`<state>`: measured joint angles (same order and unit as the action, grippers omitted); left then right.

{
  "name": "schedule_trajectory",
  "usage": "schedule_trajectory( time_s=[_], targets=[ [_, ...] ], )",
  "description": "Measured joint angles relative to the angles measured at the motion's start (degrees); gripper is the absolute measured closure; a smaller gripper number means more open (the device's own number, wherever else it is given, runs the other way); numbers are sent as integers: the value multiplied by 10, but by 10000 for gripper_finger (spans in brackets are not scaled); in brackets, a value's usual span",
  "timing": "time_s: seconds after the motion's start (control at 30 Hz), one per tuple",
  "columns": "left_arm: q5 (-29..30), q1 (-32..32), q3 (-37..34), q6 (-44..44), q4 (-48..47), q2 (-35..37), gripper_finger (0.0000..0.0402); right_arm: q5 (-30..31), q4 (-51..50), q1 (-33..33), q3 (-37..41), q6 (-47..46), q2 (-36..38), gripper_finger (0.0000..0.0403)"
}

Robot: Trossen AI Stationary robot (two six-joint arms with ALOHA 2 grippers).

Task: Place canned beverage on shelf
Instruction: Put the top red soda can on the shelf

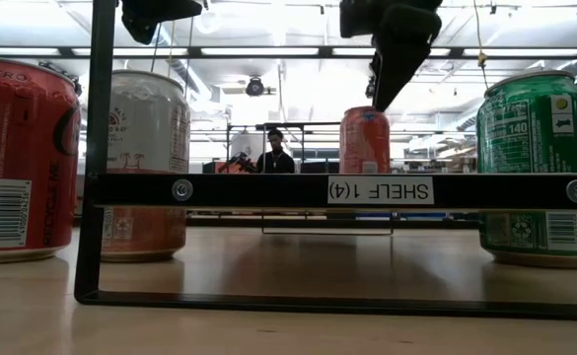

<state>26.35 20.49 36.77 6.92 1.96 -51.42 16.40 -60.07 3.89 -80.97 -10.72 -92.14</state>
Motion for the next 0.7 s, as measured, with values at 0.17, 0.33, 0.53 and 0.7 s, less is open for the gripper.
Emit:
schedule_trajectory(
  time_s=[0.17, 0.33, 0.53, 0.7],
  targets=[
    [0, 0, 0, 0, 0, 0, 207, 12, -1, 1, 0, 7, 6, 14],
    [0, 0, 0, 0, 0, 0, 207, 17, -11, 3, 0, 34, 34, 14],
    [0, 0, 0, 0, 0, 0, 207, -2, -16, -3, 18, 55, 70, 14],
    [0, 0, 0, 0, -1, 0, 207, 0, 31, -5, 94, 60, 91, 14]
  ],
)
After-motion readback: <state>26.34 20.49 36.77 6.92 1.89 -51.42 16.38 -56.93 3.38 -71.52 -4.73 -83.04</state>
